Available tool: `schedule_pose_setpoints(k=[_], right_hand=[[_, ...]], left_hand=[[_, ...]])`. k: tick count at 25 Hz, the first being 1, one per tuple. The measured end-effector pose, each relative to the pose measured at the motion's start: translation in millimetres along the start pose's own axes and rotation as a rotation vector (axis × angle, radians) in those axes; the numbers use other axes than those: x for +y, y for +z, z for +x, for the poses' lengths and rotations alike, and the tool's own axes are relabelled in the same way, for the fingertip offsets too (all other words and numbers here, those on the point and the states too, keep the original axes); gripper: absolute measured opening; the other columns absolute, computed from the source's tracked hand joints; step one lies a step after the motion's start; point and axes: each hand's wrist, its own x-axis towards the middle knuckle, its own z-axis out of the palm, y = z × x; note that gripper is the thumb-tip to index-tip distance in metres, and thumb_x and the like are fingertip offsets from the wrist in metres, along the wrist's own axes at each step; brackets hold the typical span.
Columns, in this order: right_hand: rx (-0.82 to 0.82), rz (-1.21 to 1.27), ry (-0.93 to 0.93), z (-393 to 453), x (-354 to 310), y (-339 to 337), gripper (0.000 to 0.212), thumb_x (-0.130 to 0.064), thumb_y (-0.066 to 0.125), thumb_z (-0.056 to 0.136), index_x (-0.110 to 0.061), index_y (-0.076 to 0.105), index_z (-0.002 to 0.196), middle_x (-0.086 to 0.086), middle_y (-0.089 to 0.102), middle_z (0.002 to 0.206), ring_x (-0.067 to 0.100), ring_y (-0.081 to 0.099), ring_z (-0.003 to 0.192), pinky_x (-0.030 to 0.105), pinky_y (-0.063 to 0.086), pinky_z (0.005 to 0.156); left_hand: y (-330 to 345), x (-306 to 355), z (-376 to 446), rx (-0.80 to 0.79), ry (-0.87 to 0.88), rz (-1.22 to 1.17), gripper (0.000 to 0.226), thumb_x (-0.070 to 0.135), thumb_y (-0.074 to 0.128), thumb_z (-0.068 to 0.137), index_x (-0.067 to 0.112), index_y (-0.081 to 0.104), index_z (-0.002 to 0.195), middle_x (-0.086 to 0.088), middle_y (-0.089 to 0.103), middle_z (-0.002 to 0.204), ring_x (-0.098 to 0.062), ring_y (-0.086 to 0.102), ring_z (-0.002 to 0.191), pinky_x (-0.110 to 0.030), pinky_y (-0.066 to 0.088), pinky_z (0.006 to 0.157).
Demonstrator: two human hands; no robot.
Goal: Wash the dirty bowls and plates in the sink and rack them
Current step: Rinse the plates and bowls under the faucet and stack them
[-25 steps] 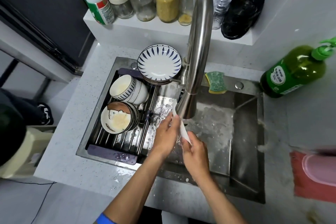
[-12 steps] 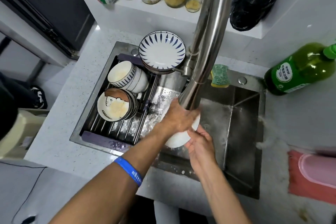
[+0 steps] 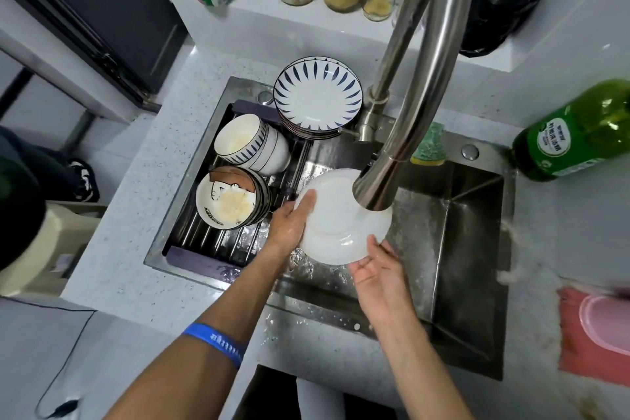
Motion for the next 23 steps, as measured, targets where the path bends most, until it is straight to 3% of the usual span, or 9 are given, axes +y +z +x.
schedule_pose_setpoints(k=[3, 5, 9, 11, 12, 15, 18, 21, 23], right_hand=[[0.106, 0.027, 0.041, 8.5, -0.4, -19.4, 0.015, -0.004, 0.056, 0.085, -0.011, 0.069, 0.085, 0.006, 0.075, 0.089, 0.016, 0.071, 0.08, 0.033, 0.06, 0.075], [0.221, -0.281, 0.12, 20.6, -2.1, -26.7, 0.009, -0.013, 0.057, 0.093, -0.017, 0.063, 0.098, 0.003, 0.074, 0.097, 0.018, 0.067, 0.091, 0.037, 0.054, 0.085], [0.198, -0.584, 0.255, 40.7, -28.3, -8.8, 0.041, -0.048, 0.054, 0.095, -0.015, 0.061, 0.12, 0.012, 0.068, 0.115, 0.032, 0.065, 0.106, 0.048, 0.053, 0.09], [0.231, -0.655, 0.227, 46.4, -42.1, -2.4, 0.027, -0.018, 0.056, 0.094, -0.009, 0.063, 0.118, 0.015, 0.071, 0.104, 0.031, 0.068, 0.089, 0.043, 0.057, 0.075], [0.28, -0.707, 0.168, 46.5, -44.6, -3.1, 0.029, -0.001, 0.052, 0.09, -0.01, 0.064, 0.115, 0.013, 0.072, 0.1, 0.028, 0.067, 0.08, 0.038, 0.055, 0.066], [0.298, -0.662, -0.132, 35.3, -38.7, -4.8, 0.042, 0.01, 0.046, 0.089, -0.023, 0.064, 0.108, 0.003, 0.072, 0.099, 0.024, 0.066, 0.08, 0.027, 0.052, 0.057], [0.237, -0.656, -0.369, 30.7, -33.9, -6.2, 0.04, 0.003, 0.051, 0.093, -0.026, 0.063, 0.118, 0.005, 0.07, 0.115, 0.025, 0.065, 0.103, 0.034, 0.053, 0.086], [0.222, -1.712, -0.58, 25.6, -30.9, -2.8, 0.051, -0.013, 0.046, 0.098, -0.016, 0.036, 0.148, 0.009, 0.045, 0.148, 0.026, 0.047, 0.13, 0.033, 0.037, 0.105], [-0.152, -2.156, -0.644, 18.4, -16.1, 7.7, 0.059, -0.028, 0.032, 0.103, -0.015, 0.011, 0.156, 0.005, 0.006, 0.164, 0.024, 0.009, 0.151, 0.041, 0.009, 0.123]], left_hand=[[0.7, -2.7, -2.4, -0.176, -0.087, -0.506, 0.052, 0.02, 0.076, 0.082, 0.007, 0.058, 0.129, -0.017, 0.07, 0.118, -0.033, 0.067, 0.108, -0.042, 0.058, 0.082], [-1.5, 3.5, -8.1, -0.269, -0.068, -0.443, 0.06, 0.01, 0.08, 0.074, 0.009, 0.059, 0.131, -0.015, 0.069, 0.121, -0.034, 0.064, 0.114, -0.045, 0.057, 0.086], [-3.0, -1.9, -37.0, -0.443, 0.36, 0.498, 0.033, 0.0, 0.073, 0.082, 0.011, 0.072, 0.113, -0.002, 0.071, 0.112, -0.002, 0.068, 0.087, -0.02, 0.058, 0.069], [-8.1, -18.3, -36.6, -0.441, 0.709, 1.005, 0.041, 0.003, 0.072, 0.081, 0.028, 0.073, 0.114, 0.012, 0.07, 0.118, 0.001, 0.069, 0.091, -0.027, 0.059, 0.08], [-11.8, -20.8, -33.3, -0.374, 0.779, 1.045, 0.044, 0.005, 0.073, 0.079, 0.033, 0.073, 0.113, 0.018, 0.068, 0.122, 0.001, 0.066, 0.101, -0.033, 0.057, 0.089], [-9.3, -18.1, -38.0, -0.153, 0.573, 0.417, 0.065, -0.002, 0.075, 0.072, 0.04, 0.067, 0.121, 0.029, 0.039, 0.145, 0.01, 0.038, 0.127, -0.023, 0.046, 0.104], [9.1, -9.2, -54.2, -0.112, 0.085, -0.404, 0.071, 0.01, 0.074, 0.077, 0.034, 0.047, 0.139, 0.008, 0.057, 0.137, -0.015, 0.063, 0.114, -0.036, 0.056, 0.092], [19.6, -0.1, -52.2, 0.1, 0.074, -0.274, 0.027, 0.032, 0.054, 0.099, 0.016, 0.063, 0.119, -0.006, 0.071, 0.113, -0.028, 0.066, 0.107, -0.04, 0.055, 0.094], [21.9, 3.3, -54.3, 0.105, 0.126, -0.218, 0.029, 0.035, 0.047, 0.103, 0.017, 0.069, 0.103, 0.0, 0.075, 0.098, -0.027, 0.068, 0.103, -0.042, 0.054, 0.094]])
